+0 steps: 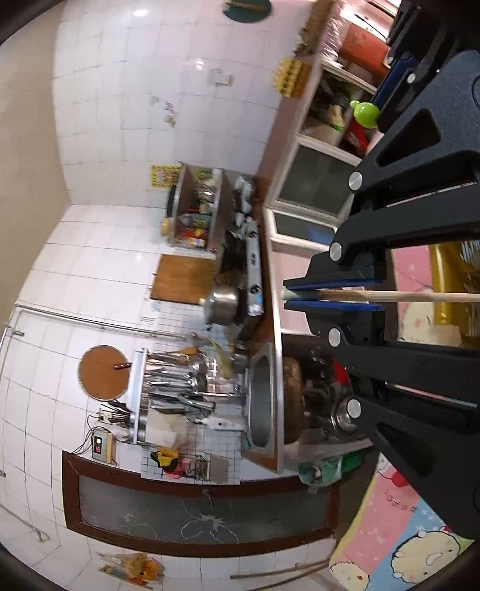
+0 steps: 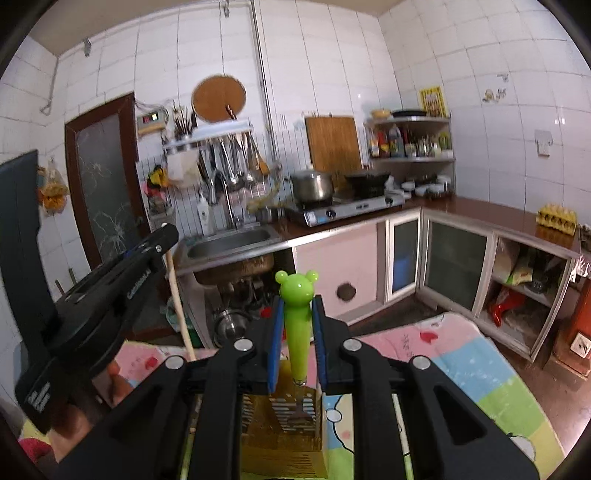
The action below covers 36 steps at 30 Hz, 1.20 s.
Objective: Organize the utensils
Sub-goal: 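Carry fork and chopstick over the yellow holder and release both into it, then move both tools back down to the remaining utensils on the quilt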
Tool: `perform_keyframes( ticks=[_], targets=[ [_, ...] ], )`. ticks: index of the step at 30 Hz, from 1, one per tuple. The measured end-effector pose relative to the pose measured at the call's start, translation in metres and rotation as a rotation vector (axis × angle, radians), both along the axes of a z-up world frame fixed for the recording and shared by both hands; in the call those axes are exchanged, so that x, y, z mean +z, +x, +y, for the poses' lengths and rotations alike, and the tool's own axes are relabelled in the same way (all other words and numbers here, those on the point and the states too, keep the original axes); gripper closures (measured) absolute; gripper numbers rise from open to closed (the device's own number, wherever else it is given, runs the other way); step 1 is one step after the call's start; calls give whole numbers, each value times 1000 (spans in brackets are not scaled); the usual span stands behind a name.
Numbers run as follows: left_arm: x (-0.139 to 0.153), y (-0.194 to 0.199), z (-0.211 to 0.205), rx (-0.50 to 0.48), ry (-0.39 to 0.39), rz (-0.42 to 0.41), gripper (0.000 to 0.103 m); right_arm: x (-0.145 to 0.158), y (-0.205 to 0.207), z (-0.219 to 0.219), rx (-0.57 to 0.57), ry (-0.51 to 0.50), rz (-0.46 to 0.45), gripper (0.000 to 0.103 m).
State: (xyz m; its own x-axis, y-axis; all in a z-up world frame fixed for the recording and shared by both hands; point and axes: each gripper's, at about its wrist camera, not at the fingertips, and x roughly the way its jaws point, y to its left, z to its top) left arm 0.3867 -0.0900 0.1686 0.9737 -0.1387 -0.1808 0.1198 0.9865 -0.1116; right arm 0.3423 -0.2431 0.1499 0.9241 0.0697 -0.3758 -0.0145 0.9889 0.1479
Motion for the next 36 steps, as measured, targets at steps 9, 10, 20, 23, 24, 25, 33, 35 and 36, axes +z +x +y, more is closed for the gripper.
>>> perform_keyframes(
  ticks=[9,10,20,23,24,25,33,35,36],
  targets=[
    [-39,6,25,21,17,147,88,-48,15,-1,4,-16,121,84],
    [-36,1,29,28,21,153,81,-47,11,-2,-5,-24,121,78],
    [-13,-84,67,26,36,184,5,-31,-60,-21,-88,-75,129,38],
    [-27,-110,73,17,52,214,5,-50,-85,-24,-108,-97,171,37],
    [-34,-115,74,11,53,237,5,-57,-91,-26,-116,-95,188,37],
    [-43,-120,75,6,56,261,5,-66,-98,-28,-128,-88,212,37],
    [-117,-143,64,-13,109,426,5,-140,-123,-32,-174,-64,359,37],
    [-133,-146,61,-27,123,457,5,-153,-124,-29,-174,-64,378,37],
    [-143,-146,59,-35,125,478,5,-162,-124,-26,-170,-62,393,37]
  ],
)
